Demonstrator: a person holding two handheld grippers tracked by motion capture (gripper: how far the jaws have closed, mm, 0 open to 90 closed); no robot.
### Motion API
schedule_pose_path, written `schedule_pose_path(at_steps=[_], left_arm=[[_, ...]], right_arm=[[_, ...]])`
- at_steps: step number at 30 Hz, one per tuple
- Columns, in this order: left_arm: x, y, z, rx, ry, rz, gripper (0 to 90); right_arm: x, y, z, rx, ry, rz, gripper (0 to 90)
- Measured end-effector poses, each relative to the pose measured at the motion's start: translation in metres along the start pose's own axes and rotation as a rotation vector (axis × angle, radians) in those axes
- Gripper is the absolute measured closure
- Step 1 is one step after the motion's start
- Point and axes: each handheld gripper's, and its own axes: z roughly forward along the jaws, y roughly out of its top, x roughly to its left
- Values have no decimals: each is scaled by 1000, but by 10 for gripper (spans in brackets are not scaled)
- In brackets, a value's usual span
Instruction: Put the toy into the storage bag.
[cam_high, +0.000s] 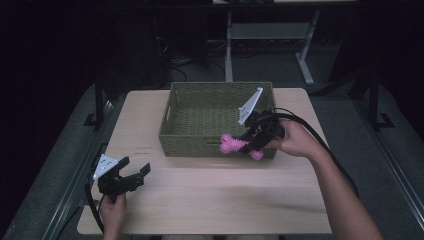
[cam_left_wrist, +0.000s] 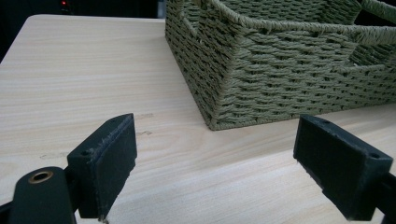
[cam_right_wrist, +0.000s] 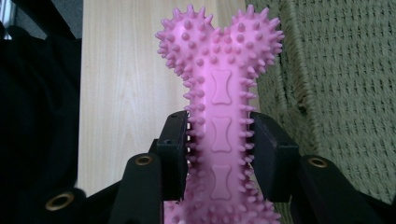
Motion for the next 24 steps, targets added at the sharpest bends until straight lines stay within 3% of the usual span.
schedule_pose_path(at_steps=[19, 24], left_arm=[[-1, 0, 0, -3, -2, -4, 128], [-1, 0, 0, -3, -2, -6, 129]], right_arm=[[-26, 24, -13, 13, -15, 3, 587], [-33, 29, -14, 38, -31, 9, 587]])
